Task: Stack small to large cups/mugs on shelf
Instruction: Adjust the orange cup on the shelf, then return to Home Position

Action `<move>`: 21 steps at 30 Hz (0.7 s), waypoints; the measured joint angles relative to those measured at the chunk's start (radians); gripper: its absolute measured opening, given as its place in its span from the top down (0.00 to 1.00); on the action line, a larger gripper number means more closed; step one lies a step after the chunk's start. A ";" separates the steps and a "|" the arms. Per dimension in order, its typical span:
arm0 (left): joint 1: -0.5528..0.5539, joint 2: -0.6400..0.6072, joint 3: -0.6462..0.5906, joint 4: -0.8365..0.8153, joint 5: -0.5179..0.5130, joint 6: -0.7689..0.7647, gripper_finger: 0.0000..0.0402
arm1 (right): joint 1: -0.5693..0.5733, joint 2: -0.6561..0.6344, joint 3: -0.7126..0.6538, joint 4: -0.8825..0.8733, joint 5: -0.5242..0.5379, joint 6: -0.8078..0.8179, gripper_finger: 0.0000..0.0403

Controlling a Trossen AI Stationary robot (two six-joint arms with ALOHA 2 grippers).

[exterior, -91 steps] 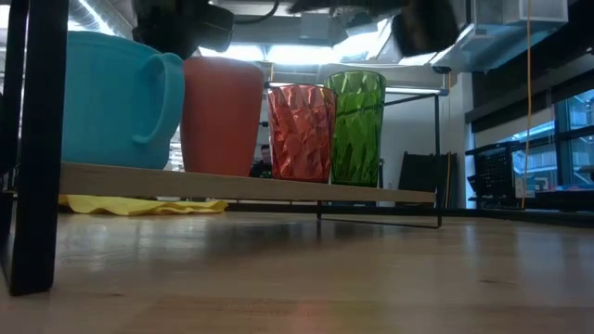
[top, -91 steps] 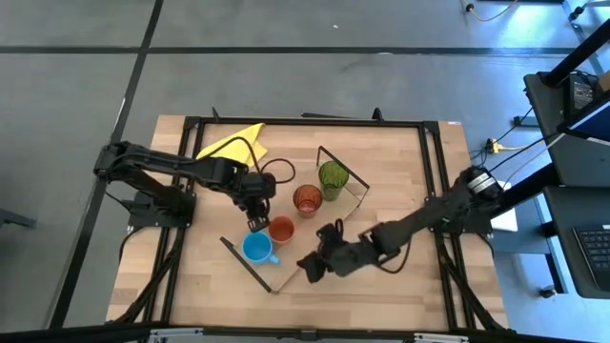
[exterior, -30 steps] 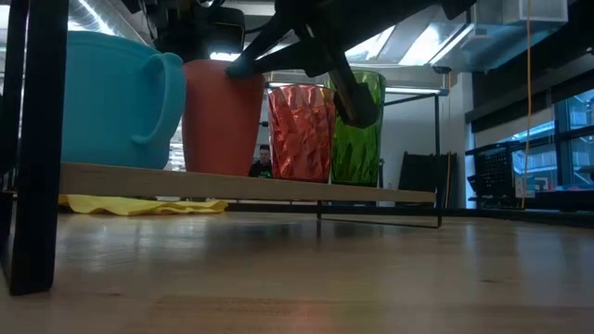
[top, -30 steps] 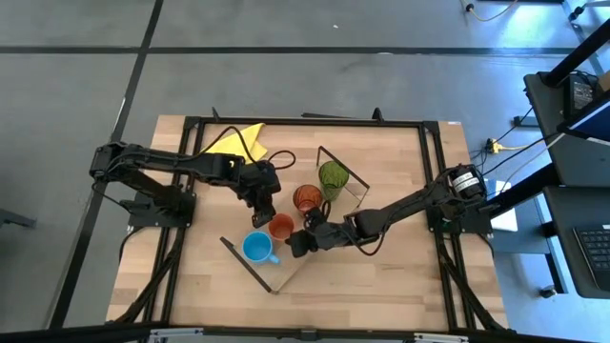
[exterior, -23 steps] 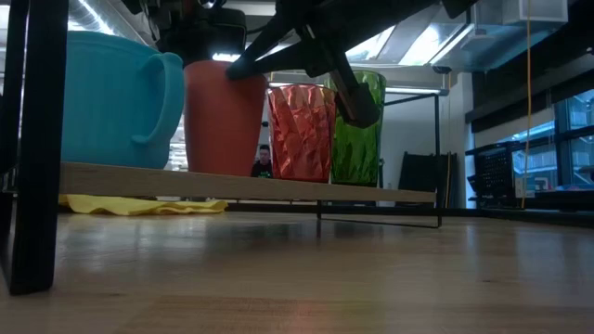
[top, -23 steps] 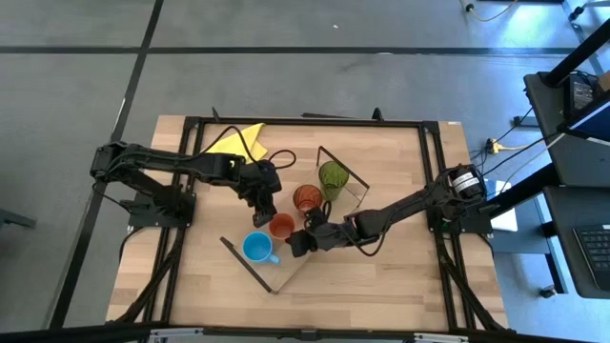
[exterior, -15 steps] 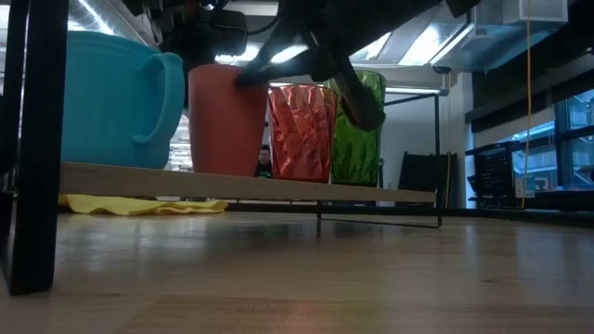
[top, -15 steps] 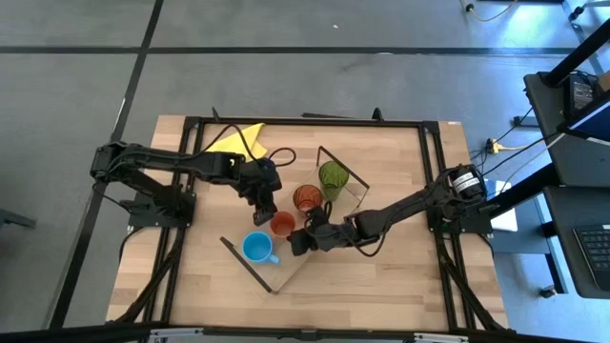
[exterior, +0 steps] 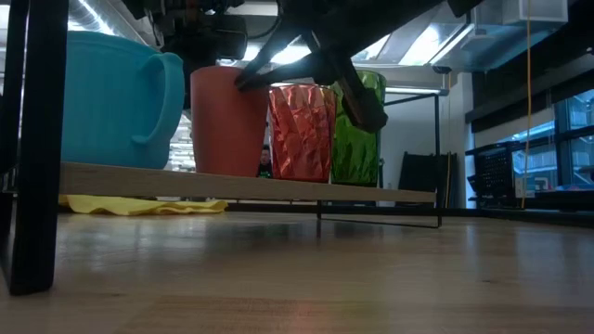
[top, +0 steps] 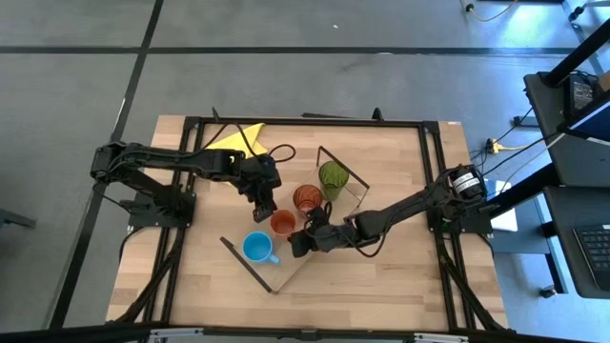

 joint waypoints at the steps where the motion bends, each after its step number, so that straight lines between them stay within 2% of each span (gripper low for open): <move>1: 0.001 0.000 0.000 -0.006 -0.001 0.003 0.91 | 0.001 0.000 0.000 0.004 -0.008 -0.005 0.94; 5: 0.016 -0.001 0.000 -0.030 0.000 0.007 0.91 | 0.017 0.000 0.000 0.133 -0.026 -0.056 0.90; 8: 0.020 -0.039 0.006 -0.033 0.001 0.001 0.91 | 0.033 -0.021 0.000 0.318 -0.030 -0.187 0.88; 11: 0.019 -0.115 0.053 -0.024 -0.003 -0.005 0.91 | 0.035 -0.087 0.000 0.397 -0.056 -0.307 0.87; 16: 0.015 -0.270 0.146 -0.025 -0.163 -0.015 0.91 | 0.024 -0.243 0.000 0.386 -0.244 -0.560 0.88; 21: -0.007 -0.426 0.232 -0.026 -0.176 -0.026 0.91 | 0.040 -0.421 0.001 0.388 -0.430 -0.758 0.88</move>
